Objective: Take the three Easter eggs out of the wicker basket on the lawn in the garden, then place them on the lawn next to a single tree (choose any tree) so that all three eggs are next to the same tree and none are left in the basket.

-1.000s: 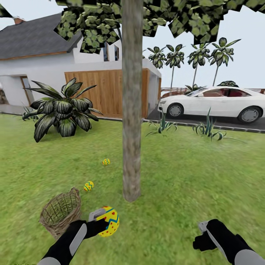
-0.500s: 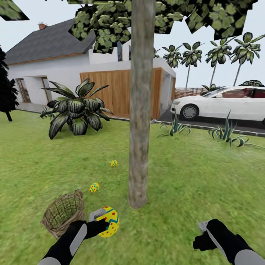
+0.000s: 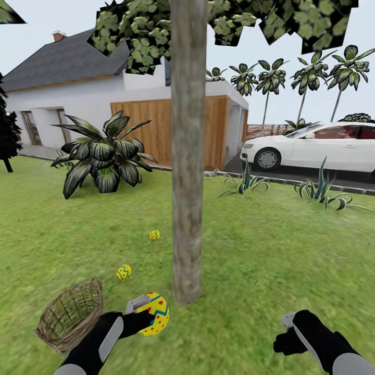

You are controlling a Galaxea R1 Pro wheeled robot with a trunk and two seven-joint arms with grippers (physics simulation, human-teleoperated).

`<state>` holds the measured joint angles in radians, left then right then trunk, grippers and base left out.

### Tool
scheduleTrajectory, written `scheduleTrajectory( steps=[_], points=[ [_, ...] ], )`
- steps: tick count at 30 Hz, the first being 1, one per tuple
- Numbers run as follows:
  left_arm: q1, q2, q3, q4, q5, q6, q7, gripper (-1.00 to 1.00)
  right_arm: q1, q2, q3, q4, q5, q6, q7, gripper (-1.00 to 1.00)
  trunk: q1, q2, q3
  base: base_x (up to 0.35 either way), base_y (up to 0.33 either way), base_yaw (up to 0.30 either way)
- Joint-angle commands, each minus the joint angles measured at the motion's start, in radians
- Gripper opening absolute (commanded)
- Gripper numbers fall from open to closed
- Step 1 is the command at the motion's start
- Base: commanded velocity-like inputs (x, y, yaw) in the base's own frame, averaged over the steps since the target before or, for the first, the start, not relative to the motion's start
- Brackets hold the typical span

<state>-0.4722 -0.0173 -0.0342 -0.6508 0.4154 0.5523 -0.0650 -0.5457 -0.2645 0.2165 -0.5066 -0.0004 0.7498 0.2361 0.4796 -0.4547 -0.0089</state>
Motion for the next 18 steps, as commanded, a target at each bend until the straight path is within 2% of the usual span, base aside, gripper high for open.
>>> scheduleTrajectory(
  steps=[1,8,18],
  points=[
    [0.000,-0.001,0.000,-0.001,-0.001,0.005,-0.001,-1.00,0.000,-0.002,0.006,-0.001,0.000,0.003,0.003,1.00,0.001,-0.001,-0.001,0.241,-0.221,0.000],
    [0.000,0.000,0.001,-0.001,0.002,0.004,-0.003,-1.00,0.000,-0.001,0.006,-0.001,0.000,0.003,0.003,1.00,0.001,-0.001,-0.001,0.242,-0.190,0.000],
    [0.000,0.000,0.002,-0.001,0.003,0.001,-0.010,-1.00,0.000,-0.001,0.006,-0.001,0.000,0.003,0.003,1.00,0.005,-0.008,-0.004,0.013,-0.004,0.000]
  ],
)
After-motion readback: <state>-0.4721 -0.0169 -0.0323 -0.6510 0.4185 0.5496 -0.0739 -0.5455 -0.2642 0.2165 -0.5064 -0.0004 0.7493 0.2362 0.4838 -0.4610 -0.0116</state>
